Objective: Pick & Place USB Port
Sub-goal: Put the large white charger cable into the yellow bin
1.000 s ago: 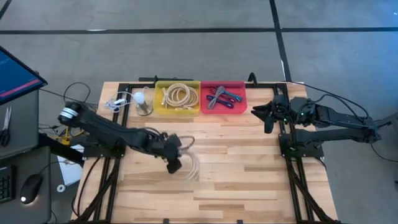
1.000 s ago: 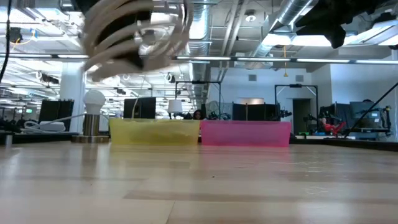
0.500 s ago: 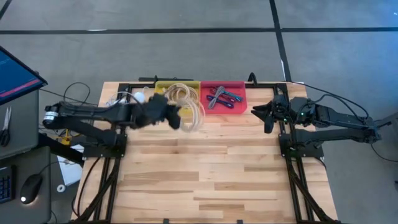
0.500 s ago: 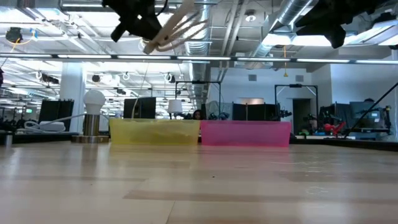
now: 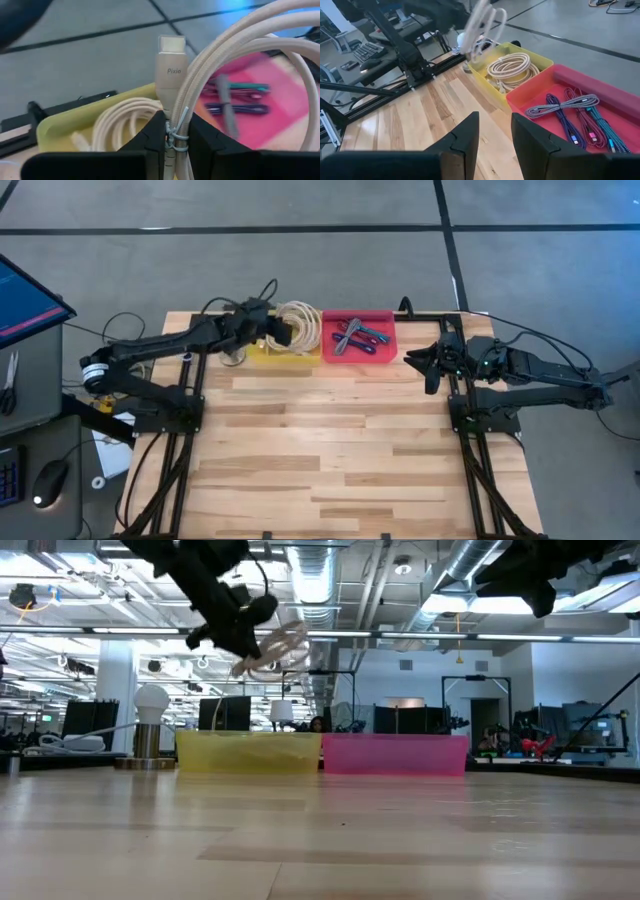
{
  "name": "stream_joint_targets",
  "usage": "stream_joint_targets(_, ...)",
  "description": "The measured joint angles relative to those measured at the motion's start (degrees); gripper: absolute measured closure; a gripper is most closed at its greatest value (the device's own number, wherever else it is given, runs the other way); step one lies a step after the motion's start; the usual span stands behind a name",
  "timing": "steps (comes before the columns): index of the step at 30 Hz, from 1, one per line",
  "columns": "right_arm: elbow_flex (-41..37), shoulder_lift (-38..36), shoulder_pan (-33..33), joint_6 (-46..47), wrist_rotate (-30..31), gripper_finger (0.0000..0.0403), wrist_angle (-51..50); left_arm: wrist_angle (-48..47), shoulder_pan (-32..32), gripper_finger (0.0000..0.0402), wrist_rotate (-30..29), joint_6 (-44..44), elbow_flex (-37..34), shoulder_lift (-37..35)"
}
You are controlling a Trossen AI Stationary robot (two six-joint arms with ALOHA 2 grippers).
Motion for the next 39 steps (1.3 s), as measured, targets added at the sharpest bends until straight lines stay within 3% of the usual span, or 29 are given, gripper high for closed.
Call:
stream_joint_targets(13,0.00,0.01,0.00,-1.43,0.02,0.0296,-1.22,5.04,11.35,0.0352,7.62,-0.75,0.02,14.17)
stream_joint_targets(28,0.00,0.01,0.00,-1.43,0.02,0.0296,-2.73,5.73,12.27,0.0352,10.44,-4.00,0.02,21.90)
stream_joint_targets(30,0.00,0.00,0.00,-1.42,0.02,0.0296,-2.73,5.70,12.24,0.0327,10.43,-4.59,0.02,21.94)
stream_joint_targets(36,0.00,0.00,0.00,-1.40,0.01,0.0296,-3.29,5.47,12.16,0.0200,12.05,-5.45,0.02,20.78)
stream_joint_targets(39,0.00,0.01,0.00,-1.39,0.00,0.0296,-4.03,5.49,12.11,0.0173,16.15,-4.91,0.02,18.65)
